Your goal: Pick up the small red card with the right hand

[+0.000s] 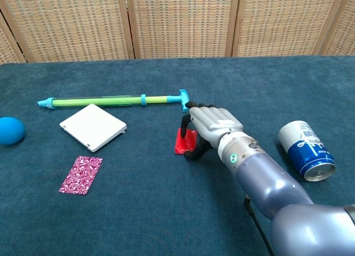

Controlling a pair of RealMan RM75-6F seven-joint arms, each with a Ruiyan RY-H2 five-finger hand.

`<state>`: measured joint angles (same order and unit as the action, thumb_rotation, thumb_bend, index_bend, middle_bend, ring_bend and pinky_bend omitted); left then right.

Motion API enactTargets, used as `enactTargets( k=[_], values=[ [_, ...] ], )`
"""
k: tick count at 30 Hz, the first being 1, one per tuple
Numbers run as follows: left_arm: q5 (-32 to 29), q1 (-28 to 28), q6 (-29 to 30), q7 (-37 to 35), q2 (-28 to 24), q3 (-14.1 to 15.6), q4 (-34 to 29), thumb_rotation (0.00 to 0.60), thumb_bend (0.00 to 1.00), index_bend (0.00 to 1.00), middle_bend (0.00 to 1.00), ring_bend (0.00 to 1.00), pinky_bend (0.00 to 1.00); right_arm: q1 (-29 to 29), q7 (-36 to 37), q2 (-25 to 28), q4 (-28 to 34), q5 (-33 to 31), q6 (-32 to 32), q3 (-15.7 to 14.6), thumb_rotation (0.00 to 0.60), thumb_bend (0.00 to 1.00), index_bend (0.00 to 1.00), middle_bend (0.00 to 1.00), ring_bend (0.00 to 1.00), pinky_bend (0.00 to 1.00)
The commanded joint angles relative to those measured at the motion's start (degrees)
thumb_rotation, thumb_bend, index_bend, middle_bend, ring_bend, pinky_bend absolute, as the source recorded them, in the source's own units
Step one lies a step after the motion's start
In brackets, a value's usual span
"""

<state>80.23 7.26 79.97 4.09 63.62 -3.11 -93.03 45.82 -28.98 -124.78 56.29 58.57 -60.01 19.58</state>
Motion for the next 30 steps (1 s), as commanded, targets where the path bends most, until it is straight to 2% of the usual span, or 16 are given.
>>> enactTargets(
  k=[1,15,25,30],
  values=[
    [0.0,-0.01,0.01,-0.05,-0.03,0.0,-0.04,0.6,0.14,0.0,0.0,0.0,0.05,0.0,0.13,-0.19,-0.32,0.18,0.02,0.0,0.6,0.35,0.49,0.01,0.0,0.0],
    [0.04,0.08,-0.21,-0.12,-0.05,0.08,-0.03,0.6,0.15,0.0,0.0,0.0,0.05,-0.21,0.13,-0.06,-0.1,0.53,0.29,0.14,0.6,0.37,0.58,0.09,0.0,0.0],
    [0.15,0.11,-0.2,-0.05,-0.04,0.13,-0.1,0.6,0.15,0.0,0.0,0.0,0.05,-0.67,-0.48,0.54,1.17,0.4,0.54,-0.16,0.6,0.39,0.57,0.09,0.0,0.0],
    [0.31,0.08,-0.03,0.0,-0.08,0.14,-0.26,0.6,0.15,0.0,0.0,0.0,0.05,-0.97,-0.98,1.13,2.44,0.59,0.15,-0.33,0.6,0.46,0.57,0.09,0.0,0.0]
  ],
)
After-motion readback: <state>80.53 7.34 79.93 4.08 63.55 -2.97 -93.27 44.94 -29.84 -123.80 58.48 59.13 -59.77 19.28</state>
